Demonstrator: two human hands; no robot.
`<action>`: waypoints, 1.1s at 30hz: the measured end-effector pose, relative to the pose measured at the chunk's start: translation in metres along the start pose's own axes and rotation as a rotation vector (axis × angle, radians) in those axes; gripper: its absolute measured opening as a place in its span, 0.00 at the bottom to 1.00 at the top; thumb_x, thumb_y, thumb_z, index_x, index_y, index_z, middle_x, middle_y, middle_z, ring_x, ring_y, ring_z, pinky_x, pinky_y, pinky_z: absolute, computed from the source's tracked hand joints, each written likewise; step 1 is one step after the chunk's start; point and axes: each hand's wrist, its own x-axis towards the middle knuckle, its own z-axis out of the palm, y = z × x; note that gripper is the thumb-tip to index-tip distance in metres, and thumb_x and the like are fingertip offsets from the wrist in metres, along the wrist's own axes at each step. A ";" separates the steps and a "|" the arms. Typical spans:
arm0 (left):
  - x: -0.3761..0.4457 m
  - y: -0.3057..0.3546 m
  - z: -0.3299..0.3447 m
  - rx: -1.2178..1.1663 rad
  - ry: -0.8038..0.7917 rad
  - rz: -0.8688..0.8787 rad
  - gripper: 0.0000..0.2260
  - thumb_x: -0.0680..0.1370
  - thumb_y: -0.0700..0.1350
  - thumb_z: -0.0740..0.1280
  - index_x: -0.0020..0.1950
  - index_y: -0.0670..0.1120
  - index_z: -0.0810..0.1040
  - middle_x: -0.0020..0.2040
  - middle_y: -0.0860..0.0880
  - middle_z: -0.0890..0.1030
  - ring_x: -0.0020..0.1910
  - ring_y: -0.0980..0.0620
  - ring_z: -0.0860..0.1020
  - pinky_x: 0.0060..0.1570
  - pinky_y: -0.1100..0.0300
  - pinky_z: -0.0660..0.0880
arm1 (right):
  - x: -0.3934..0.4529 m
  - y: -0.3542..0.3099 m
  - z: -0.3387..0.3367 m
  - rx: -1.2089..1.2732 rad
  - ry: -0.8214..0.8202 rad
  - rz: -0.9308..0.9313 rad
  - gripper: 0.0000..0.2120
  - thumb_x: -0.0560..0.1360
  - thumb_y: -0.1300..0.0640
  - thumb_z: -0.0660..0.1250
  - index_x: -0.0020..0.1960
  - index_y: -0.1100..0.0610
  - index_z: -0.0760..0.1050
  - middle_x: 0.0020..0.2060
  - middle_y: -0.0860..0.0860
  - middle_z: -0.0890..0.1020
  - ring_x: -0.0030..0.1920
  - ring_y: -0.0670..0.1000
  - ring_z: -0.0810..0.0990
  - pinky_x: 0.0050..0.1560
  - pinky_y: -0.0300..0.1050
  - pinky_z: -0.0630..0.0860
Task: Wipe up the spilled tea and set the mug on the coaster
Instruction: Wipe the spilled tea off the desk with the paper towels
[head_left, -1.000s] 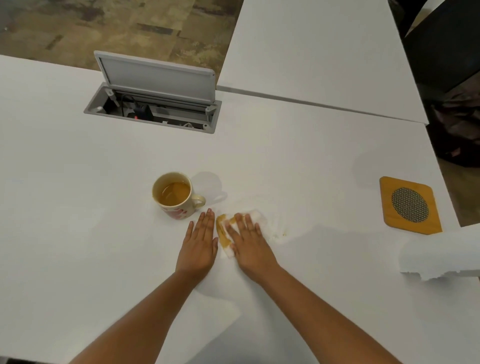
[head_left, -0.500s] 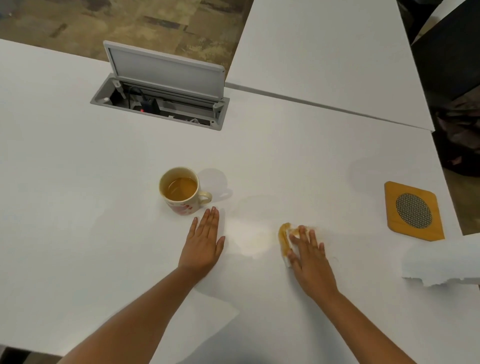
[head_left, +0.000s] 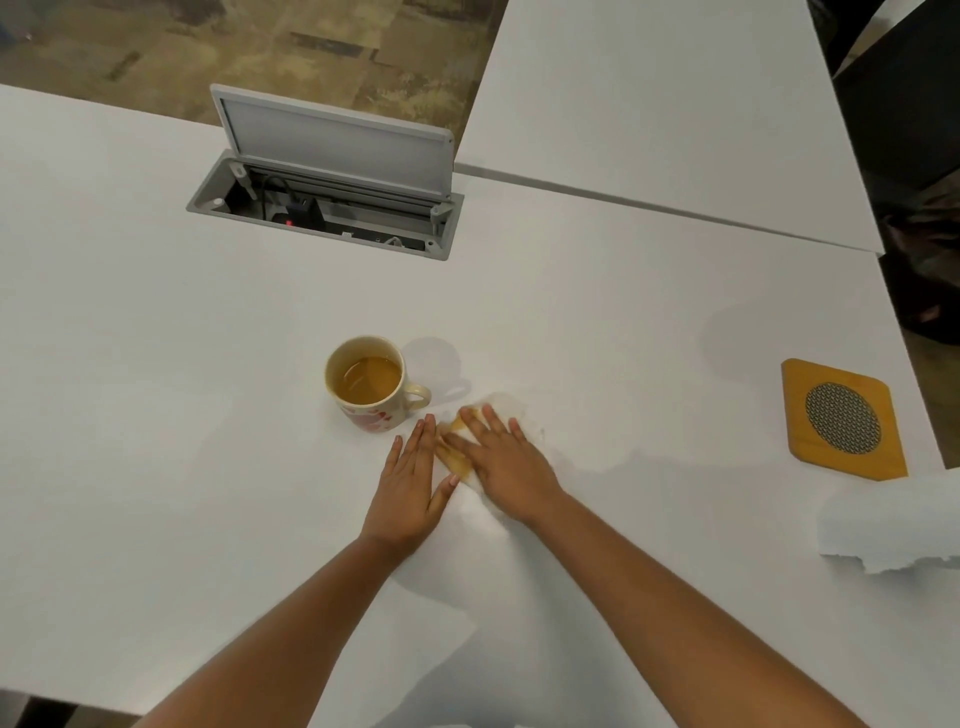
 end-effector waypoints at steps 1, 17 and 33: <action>0.000 0.000 0.000 -0.006 -0.004 -0.003 0.28 0.80 0.54 0.51 0.75 0.46 0.41 0.77 0.50 0.46 0.75 0.57 0.44 0.73 0.62 0.37 | 0.005 0.006 -0.005 -0.003 0.002 0.021 0.27 0.79 0.60 0.49 0.75 0.43 0.50 0.77 0.50 0.47 0.77 0.55 0.42 0.74 0.55 0.43; -0.001 -0.005 0.006 0.047 -0.052 -0.072 0.33 0.74 0.66 0.39 0.71 0.52 0.32 0.76 0.52 0.40 0.76 0.53 0.41 0.72 0.61 0.35 | -0.095 0.048 0.015 0.131 0.094 0.256 0.28 0.80 0.63 0.50 0.75 0.47 0.46 0.73 0.46 0.36 0.75 0.52 0.37 0.74 0.45 0.38; -0.002 -0.001 0.002 -0.013 -0.008 -0.080 0.29 0.77 0.61 0.46 0.73 0.53 0.37 0.76 0.55 0.43 0.70 0.61 0.35 0.67 0.68 0.32 | -0.038 0.027 0.022 0.032 0.153 0.110 0.24 0.81 0.49 0.49 0.75 0.45 0.47 0.75 0.48 0.41 0.76 0.51 0.38 0.72 0.43 0.35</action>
